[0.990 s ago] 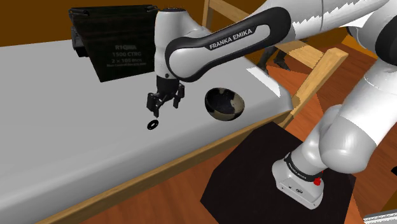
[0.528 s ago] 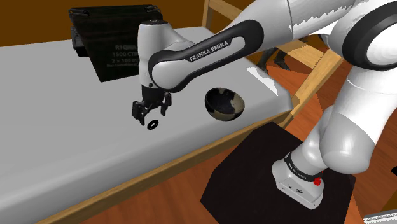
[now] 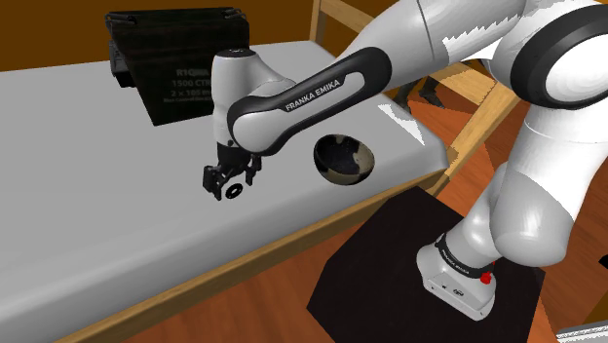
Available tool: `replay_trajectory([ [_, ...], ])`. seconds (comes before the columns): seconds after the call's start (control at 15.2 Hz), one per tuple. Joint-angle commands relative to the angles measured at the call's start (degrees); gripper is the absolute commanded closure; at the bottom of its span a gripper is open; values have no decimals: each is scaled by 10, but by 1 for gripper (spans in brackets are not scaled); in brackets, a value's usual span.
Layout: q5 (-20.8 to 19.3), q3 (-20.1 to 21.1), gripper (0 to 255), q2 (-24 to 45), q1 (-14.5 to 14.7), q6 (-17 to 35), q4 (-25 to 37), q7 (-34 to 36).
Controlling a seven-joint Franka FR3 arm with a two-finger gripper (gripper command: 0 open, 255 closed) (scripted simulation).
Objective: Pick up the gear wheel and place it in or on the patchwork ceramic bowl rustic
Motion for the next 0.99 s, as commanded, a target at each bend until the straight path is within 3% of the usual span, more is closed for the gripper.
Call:
replay_trajectory([
  [0.0,0,0,0,0,0,0,0,0],
  [0.2,0,0,0,0,0,0,0,0],
  [0.26,0,0,255,0,0,0,0,0],
  [0.92,1,0,255,-4,0,-6,2,0],
])
